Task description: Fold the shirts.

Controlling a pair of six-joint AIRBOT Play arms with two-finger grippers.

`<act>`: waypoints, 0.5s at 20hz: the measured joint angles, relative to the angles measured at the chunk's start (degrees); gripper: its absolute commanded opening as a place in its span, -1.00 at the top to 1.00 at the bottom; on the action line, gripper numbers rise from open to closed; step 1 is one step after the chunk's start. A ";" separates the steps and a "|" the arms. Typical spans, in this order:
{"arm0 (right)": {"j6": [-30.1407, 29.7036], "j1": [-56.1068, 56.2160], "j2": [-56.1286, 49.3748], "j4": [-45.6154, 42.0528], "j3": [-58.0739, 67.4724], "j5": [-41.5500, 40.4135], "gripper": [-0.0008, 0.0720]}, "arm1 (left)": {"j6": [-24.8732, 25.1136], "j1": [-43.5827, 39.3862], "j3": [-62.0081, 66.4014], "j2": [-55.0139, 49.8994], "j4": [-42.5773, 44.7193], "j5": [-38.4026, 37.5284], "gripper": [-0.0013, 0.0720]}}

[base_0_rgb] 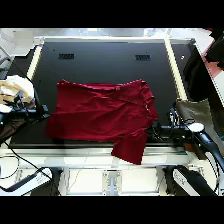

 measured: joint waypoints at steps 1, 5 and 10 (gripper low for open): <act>0.00 0.00 0.00 0.00 0.00 -0.26 0.91 | -0.26 -0.20 0.52 -0.42 -0.17 1.22 -0.70; 0.00 0.00 0.00 0.04 0.00 -0.96 0.91 | -0.96 -0.61 1.64 -1.09 -2.08 2.75 -1.00; 0.00 0.00 0.00 0.04 0.00 0.02 0.91 | -5.29 3.19 0.28 3.89 0.85 -2.47 -0.96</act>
